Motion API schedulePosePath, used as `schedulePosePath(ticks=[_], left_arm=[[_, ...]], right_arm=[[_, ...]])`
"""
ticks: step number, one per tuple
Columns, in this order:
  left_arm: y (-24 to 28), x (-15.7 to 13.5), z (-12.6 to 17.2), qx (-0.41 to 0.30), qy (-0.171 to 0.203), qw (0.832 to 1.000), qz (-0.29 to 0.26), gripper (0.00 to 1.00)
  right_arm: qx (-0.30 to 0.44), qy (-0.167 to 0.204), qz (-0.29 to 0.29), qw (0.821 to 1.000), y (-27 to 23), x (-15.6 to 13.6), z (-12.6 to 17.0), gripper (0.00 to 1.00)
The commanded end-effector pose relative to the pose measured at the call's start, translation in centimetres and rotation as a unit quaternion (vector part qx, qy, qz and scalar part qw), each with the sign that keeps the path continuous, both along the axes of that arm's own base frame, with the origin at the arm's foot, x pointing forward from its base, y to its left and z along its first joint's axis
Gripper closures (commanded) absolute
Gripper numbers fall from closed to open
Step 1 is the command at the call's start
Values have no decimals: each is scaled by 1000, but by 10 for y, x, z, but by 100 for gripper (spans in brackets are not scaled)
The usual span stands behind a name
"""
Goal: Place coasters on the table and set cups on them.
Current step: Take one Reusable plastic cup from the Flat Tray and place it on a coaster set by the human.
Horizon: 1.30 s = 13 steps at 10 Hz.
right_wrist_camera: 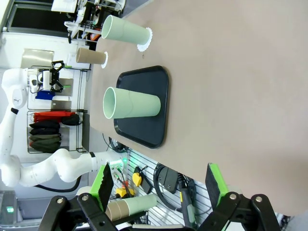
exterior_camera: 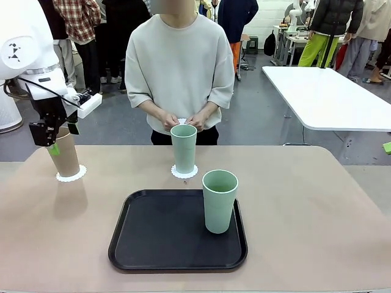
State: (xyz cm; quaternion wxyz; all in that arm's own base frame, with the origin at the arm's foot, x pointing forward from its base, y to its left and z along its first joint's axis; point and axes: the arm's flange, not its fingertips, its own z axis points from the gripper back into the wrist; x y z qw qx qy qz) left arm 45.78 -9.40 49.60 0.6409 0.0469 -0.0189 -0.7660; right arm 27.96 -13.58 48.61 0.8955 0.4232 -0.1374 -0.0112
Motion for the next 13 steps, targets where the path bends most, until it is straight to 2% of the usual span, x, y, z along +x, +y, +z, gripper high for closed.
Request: schedulePosePath(ticks=[1,2,3,4,5,7,8,9,10,12,13], left_arm=[[16,0,-7,-145,78,978,126,0],[22,-20,-11,-133,164,957,201,0],[37,-50,-13,-118,201,921,314,0],[50,-76,-5,-88,179,894,401,0],[62,-98,9,-43,136,866,479,0],[78,-123,24,5,63,798,600,0],[86,-122,29,6,13,773,635,0],[86,-119,24,55,-14,766,640,0],[91,-120,36,-46,61,837,542,0],[91,-120,36,-46,61,837,542,0],[92,-123,40,-27,24,815,578,0]], right_arm=[[8,-4,3,1000,0,1,0,0],[8,-4,3,1000,0,1,0,0],[8,-4,3,1000,0,1,0,0],[8,-4,3,1000,0,1,0,0],[8,-4,3,1000,0,1,0,0],[8,-4,3,1000,0,1,0,0],[8,-4,3,1000,0,1,0,0],[8,-4,3,1000,0,1,0,0],[8,-4,3,1000,0,1,0,0],[8,-4,3,1000,0,1,0,0],[8,-4,3,1000,0,1,0,0]])
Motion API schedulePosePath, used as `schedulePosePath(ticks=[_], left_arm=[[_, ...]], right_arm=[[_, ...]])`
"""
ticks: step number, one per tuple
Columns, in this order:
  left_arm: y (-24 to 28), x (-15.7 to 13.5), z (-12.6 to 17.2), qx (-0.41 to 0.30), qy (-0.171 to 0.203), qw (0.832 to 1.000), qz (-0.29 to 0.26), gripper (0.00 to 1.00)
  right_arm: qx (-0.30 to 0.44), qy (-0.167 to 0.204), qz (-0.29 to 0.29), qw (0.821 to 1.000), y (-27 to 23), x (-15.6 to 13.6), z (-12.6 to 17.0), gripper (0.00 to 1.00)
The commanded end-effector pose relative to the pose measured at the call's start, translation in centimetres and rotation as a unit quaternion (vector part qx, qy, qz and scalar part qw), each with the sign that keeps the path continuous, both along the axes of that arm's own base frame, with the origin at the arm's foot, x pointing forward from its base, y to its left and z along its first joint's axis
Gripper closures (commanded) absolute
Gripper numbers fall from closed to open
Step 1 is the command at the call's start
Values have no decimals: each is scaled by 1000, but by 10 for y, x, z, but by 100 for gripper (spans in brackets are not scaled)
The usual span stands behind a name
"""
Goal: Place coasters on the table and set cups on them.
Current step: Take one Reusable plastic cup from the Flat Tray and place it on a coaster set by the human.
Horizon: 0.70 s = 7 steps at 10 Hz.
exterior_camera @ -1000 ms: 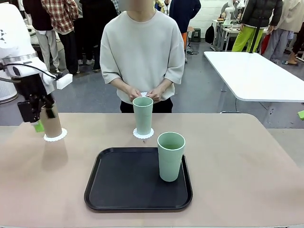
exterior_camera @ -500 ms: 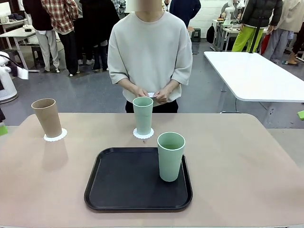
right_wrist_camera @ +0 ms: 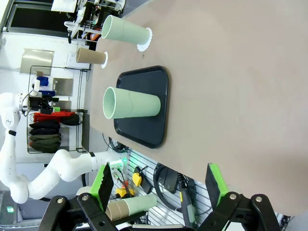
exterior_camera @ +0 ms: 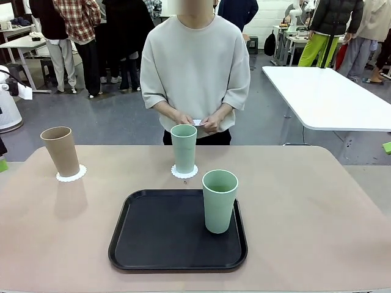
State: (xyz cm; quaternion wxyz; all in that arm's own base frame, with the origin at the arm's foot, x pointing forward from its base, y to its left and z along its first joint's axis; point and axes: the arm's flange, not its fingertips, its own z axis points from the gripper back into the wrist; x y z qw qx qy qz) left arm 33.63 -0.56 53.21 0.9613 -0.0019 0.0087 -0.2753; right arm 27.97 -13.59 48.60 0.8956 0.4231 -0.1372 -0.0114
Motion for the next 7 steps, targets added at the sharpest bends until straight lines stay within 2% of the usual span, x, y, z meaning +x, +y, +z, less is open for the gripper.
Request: schedulePosePath(ticks=[1,2,4,5,6,7], left_arm=[[29,36,-12,-193,56,979,36,0],[52,57,-36,-309,85,944,77,0],[76,68,-82,-400,106,891,189,0],[99,69,-92,-443,104,864,215,0],[127,58,-98,-504,92,829,224,0],[153,38,-100,-550,84,805,207,0]], right_arm=[[8,-4,3,1000,0,1,0,0],[8,-4,3,1000,0,1,0,0],[8,-4,3,1000,0,1,0,0],[8,-4,3,1000,0,1,0,0],[8,-4,3,1000,0,1,0,0],[8,-4,3,1000,0,1,0,0]])
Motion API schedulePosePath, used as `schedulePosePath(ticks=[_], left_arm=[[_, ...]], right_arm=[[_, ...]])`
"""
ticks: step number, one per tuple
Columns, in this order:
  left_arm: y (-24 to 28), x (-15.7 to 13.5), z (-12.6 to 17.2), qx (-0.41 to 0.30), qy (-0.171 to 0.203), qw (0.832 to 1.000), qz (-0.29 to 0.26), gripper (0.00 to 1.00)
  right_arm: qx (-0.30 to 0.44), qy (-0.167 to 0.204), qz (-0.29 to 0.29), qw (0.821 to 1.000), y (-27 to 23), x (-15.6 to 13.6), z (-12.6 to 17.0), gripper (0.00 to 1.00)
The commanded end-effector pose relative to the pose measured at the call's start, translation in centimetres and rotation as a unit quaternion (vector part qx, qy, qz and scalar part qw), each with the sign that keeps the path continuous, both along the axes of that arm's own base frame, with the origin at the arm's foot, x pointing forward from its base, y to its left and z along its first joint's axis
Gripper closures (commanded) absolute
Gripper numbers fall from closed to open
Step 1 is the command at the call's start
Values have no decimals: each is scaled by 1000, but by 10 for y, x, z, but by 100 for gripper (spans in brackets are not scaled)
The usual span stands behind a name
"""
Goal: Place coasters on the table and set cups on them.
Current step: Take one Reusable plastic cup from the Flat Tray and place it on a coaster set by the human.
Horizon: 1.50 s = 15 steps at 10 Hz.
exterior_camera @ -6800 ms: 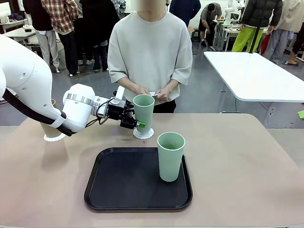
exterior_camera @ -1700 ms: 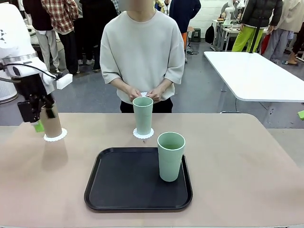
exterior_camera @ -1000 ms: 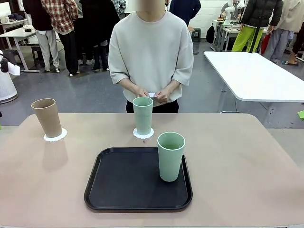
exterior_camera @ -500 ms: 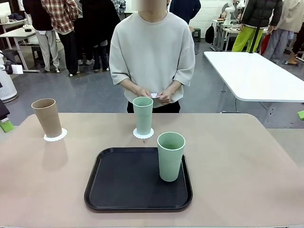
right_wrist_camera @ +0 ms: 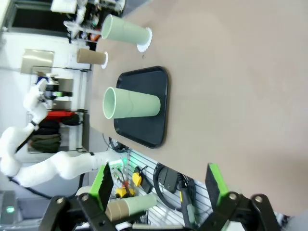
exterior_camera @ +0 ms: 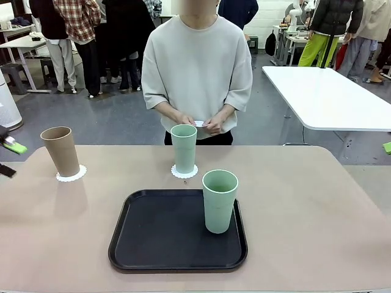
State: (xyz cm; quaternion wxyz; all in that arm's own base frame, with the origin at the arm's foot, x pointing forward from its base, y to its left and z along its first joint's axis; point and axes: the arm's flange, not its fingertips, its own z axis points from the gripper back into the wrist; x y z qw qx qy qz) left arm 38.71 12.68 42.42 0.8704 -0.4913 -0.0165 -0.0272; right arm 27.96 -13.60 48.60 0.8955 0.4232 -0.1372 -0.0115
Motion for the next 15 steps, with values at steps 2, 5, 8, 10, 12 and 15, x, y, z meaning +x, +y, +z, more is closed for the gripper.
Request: schedulePosePath(ticks=[2,5,8,10,12,15], left_arm=[[67,-48,19,-120,-83,989,30,0],[110,-71,19,-134,-77,988,21,0],[99,-63,28,-93,-76,993,-12,0],[109,-75,24,-129,-69,989,25,0],[109,-75,24,-129,-69,989,25,0],[109,-75,24,-129,-69,989,25,0]], right_arm=[[8,-4,3,1000,0,1,0,0],[8,-4,3,1000,0,1,0,0],[8,-4,3,1000,0,1,0,0],[8,-4,3,1000,0,1,0,0],[8,-4,3,1000,0,1,0,0],[8,-4,3,1000,0,1,0,0]])
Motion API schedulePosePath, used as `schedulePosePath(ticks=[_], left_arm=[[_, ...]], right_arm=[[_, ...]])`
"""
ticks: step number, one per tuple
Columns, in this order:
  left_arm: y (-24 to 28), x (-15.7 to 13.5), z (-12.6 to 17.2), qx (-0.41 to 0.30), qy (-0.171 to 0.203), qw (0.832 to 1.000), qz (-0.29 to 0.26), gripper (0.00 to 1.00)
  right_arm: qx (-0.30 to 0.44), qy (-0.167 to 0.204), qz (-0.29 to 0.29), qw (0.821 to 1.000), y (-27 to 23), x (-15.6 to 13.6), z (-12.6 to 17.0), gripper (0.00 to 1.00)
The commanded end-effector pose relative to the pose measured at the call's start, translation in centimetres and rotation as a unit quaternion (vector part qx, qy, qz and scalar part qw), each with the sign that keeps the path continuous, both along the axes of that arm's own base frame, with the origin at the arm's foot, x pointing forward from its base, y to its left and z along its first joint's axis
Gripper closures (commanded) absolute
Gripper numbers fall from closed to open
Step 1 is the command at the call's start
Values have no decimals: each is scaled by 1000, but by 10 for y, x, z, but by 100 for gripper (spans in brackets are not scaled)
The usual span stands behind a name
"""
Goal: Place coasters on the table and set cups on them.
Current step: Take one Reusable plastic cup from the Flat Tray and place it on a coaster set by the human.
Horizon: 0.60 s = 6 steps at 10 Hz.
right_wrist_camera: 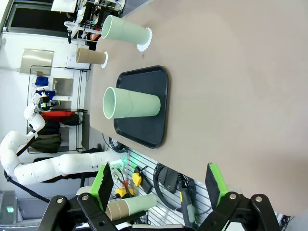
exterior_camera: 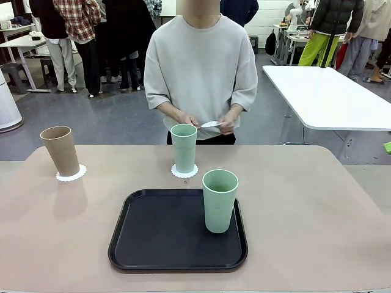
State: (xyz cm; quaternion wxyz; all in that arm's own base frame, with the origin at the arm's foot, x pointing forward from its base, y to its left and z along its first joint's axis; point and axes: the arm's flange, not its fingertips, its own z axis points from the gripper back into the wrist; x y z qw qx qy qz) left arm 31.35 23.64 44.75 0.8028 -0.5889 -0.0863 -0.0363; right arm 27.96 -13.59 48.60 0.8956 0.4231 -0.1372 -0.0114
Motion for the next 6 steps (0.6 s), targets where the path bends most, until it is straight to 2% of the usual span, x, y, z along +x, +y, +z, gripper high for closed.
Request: schedulePosePath(ticks=[1,6], left_arm=[[-1,-1,0,-9,-6,1000,2,0],[-1,-1,0,-9,-6,1000,2,0]], right_arm=[[8,-4,3,1000,0,1,0,0],[8,-4,3,1000,0,1,0,0]])
